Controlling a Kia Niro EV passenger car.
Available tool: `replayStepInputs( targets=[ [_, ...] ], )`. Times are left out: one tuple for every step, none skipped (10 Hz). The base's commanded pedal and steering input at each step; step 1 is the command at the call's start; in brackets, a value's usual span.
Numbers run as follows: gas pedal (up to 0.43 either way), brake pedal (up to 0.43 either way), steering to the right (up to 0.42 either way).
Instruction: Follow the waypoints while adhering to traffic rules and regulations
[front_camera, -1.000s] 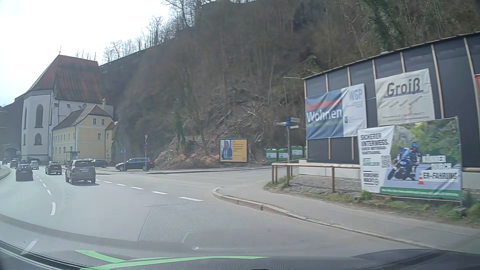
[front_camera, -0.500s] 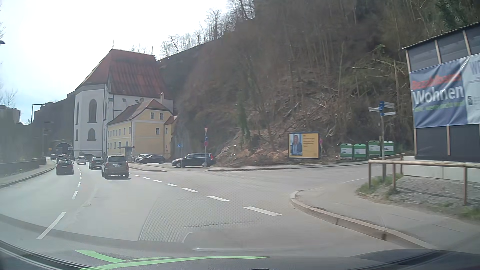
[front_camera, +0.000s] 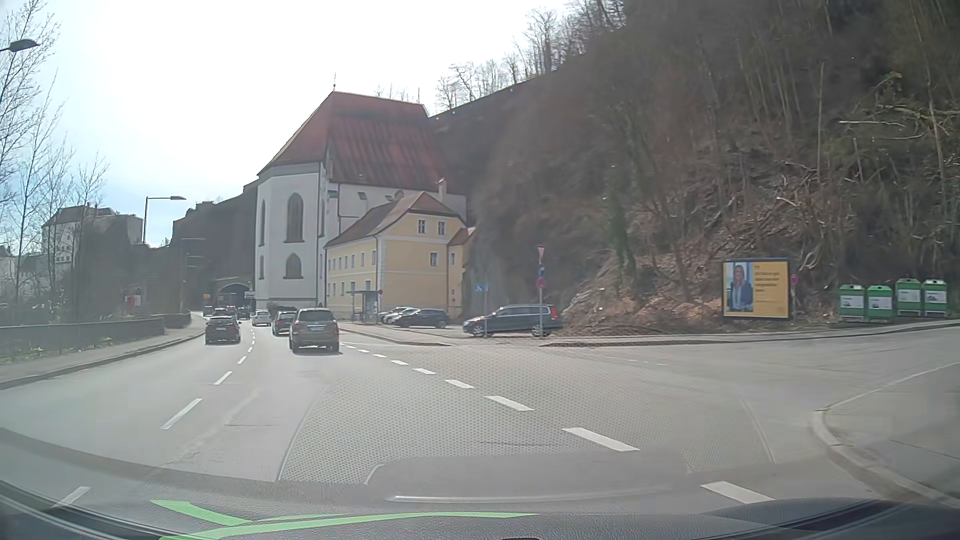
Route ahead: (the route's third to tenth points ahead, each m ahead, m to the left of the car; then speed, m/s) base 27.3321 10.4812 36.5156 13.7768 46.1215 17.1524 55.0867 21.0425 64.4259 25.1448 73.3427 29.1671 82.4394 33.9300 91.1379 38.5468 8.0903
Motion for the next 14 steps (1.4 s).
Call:
replayStepInputs(
  targets=[
    [0.189,0.000,-0.189],
    [0.189,0.000,-0.172],
    [0.189,0.000,-0.154],
    [0.197,0.000,-0.133],
    [0.197,0.000,-0.119],
    [0.197,0.000,-0.101],
    [0.197,0.000,-0.088],
    [0.197,0.000,-0.083],
    [0.197,0.000,-0.078],
    [0.209,0.000,-0.077],
    [0.220,0.000,-0.073],
    [0.220,0.000,-0.066],
    [0.220,0.000,-0.054],
    [0.220,0.000,-0.041]
  ],
)
